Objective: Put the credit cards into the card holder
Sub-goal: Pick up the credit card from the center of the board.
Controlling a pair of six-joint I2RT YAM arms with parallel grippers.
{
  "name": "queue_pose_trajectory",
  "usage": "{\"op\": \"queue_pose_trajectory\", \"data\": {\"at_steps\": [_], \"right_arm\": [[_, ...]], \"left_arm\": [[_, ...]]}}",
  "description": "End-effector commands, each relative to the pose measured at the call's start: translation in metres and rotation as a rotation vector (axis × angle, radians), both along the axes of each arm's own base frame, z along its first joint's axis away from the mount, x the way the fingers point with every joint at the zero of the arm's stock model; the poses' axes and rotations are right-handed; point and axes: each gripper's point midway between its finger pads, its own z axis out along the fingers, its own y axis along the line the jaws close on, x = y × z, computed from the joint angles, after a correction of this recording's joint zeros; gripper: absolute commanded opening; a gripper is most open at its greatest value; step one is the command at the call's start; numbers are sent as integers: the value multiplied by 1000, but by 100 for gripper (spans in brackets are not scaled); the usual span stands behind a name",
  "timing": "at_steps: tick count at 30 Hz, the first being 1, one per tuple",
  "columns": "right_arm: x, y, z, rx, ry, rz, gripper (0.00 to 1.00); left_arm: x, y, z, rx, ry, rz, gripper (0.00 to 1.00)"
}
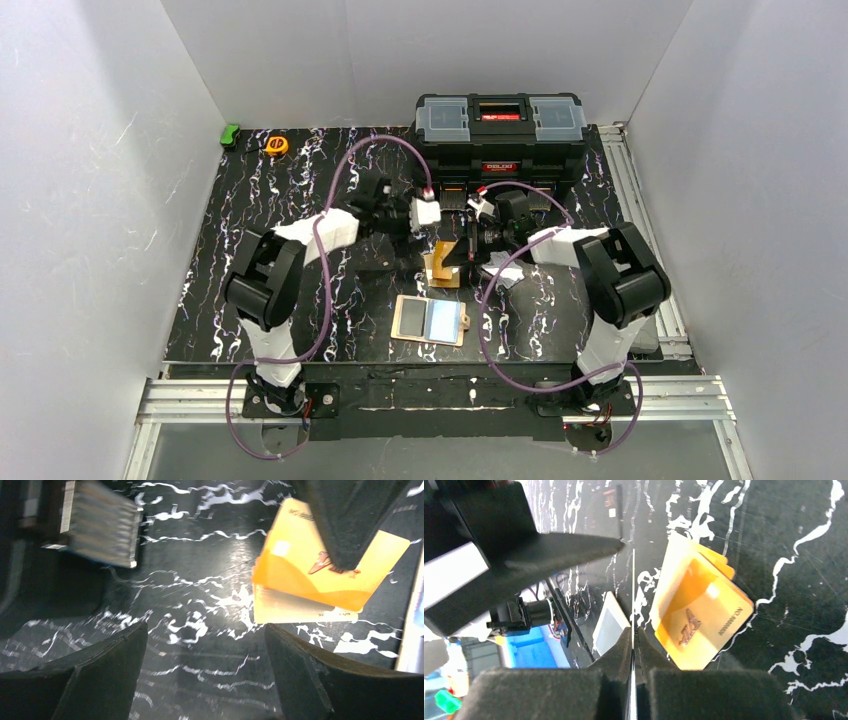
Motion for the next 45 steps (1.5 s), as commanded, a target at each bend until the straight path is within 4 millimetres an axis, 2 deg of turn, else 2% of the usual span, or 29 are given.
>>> {"op": "queue_pose_trajectory", "data": {"at_steps": [1,2,3,8,12,15,17,18,21,24,25,26,29,31,36,40,42,45], "right_arm": [[1,6,45,31,-236,85,1],[-1,7,50,25,-268,98,1],[-3,8,54,14,-291,113,1],[-12,16,79,-25,-396,177,1],[-19,24,107,-28,-511,207,1],[-25,23,122,-48,-561,226,1],[-29,23,138,-28,-604,238,1],[-32,23,146,-14,-618,253,1],[-43,33,176,35,-652,311,1],[-47,39,197,67,-685,332,1],[-49,41,198,69,-684,339,1],[-51,41,198,68,-681,345,1],[-53,43,202,82,-674,345,1],[-53,44,200,87,-662,350,13],[-56,40,191,102,-594,341,24],[-56,31,198,179,-590,280,26],[-57,28,207,232,-605,254,25],[-54,23,213,272,-591,223,19]], "left_arm": [[-13,18,71,-111,204,99,89],[-20,18,80,-134,247,89,97],[-26,19,86,-151,291,83,98],[-60,13,123,-240,480,32,98],[-75,9,141,-290,595,31,98],[-91,8,159,-336,658,-27,98],[-105,7,173,-367,710,-73,98],[-111,6,184,-391,737,-97,96],[-125,6,212,-441,757,-153,43],[-126,8,218,-441,744,-131,22],[-125,8,219,-441,739,-121,5],[-124,8,223,-445,739,-107,0],[-126,8,229,-454,757,-105,0],[-128,8,231,-459,764,-110,0],[-128,7,240,-476,791,-106,0],[-125,7,248,-510,869,-78,0],[-123,7,251,-527,907,-70,0],[-122,7,255,-540,925,-65,0]]}}
